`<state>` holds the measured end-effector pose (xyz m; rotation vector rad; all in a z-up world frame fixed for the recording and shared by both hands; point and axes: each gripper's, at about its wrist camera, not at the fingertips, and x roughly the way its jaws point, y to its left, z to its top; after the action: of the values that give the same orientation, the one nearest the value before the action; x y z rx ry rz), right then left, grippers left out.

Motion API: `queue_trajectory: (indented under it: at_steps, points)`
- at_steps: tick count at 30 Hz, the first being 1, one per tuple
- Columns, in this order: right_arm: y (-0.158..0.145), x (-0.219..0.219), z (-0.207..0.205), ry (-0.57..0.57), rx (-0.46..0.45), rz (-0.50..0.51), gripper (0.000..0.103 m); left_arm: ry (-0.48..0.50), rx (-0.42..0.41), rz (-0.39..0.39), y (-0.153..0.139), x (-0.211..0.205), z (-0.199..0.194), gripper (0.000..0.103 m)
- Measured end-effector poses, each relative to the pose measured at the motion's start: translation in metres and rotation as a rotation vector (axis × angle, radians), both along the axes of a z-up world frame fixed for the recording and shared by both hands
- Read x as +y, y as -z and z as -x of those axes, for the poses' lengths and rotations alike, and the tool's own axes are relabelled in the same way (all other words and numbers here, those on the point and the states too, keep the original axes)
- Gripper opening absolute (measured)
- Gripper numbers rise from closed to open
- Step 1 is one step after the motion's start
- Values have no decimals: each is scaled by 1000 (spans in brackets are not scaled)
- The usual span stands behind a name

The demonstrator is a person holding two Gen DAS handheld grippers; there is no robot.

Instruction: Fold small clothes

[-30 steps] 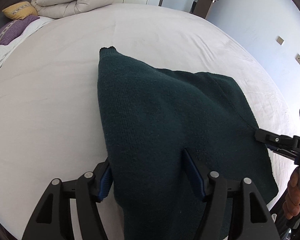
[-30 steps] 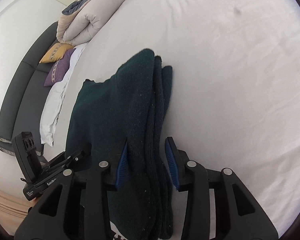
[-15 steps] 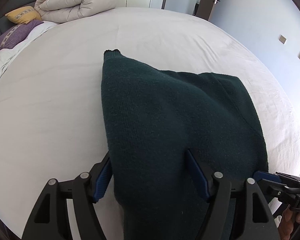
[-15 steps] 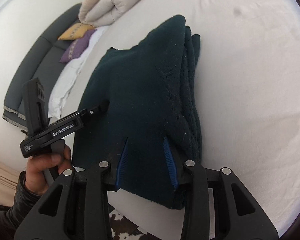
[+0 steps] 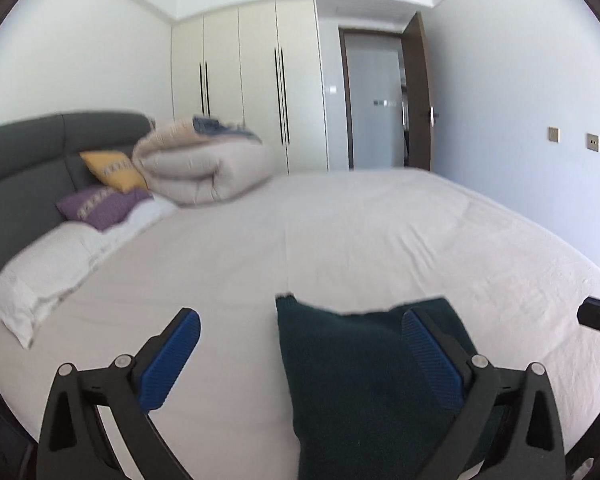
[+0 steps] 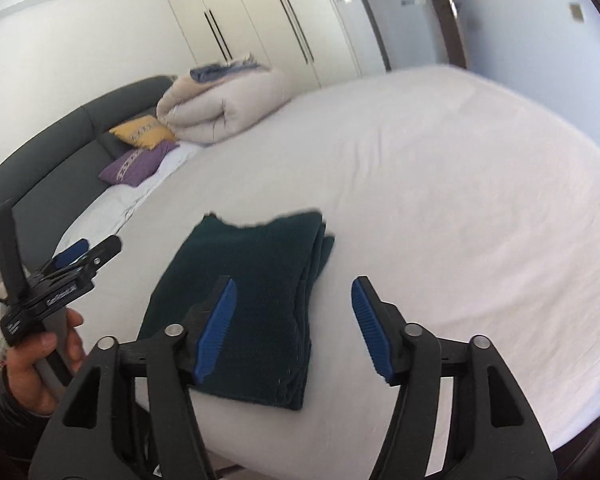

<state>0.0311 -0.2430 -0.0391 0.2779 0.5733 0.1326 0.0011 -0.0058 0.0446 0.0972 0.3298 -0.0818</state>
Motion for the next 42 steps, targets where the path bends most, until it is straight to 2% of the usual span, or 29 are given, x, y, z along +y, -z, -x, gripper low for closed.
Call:
queue_trajectory:
  at_steps: [1,2,3,5,6,9,12,14,16,19,22,28,30,32,34,42]
  points:
    - [-16,2,9,28,-68,31,78,-21,-36,-9,-15,1,6,103]
    - [-30,5,19,61,-143,61,93,-36,-55,-11,-27,1,12,103]
    - [-44,9,29,98,-220,86,102,-47,-60,-4,-41,5,17,103]
    - [-67,16,52,163,-371,130,103,-83,-79,16,-60,9,33,103]
    - [-77,20,60,178,-418,152,103,-104,-101,9,-68,11,41,103]
    - [-104,26,75,157,-451,190,103,-108,-120,-60,-87,5,61,103]
    - [-121,25,87,145,-471,148,103,-107,-80,-65,-91,8,68,103]
    - [-128,27,91,110,-445,142,103,-128,-33,-53,-86,11,68,103]
    - [-126,34,86,69,-368,146,103,-140,61,-48,-69,10,59,103]
    - [-106,45,71,36,-202,156,103,-137,182,-23,-39,10,48,103]
    - [-75,53,64,65,-97,182,103,-131,287,-31,-13,6,35,103]
    - [-18,51,37,145,102,208,103,-142,377,-13,20,7,28,103]
    - [-2,49,28,156,160,182,103,-140,388,-24,27,5,27,103]
    - [9,48,23,149,189,152,103,-126,402,-23,32,2,27,103]
    - [14,52,21,153,193,165,103,-117,418,-15,37,1,26,103]
    - [9,54,24,139,187,198,103,-106,456,7,47,3,23,103]
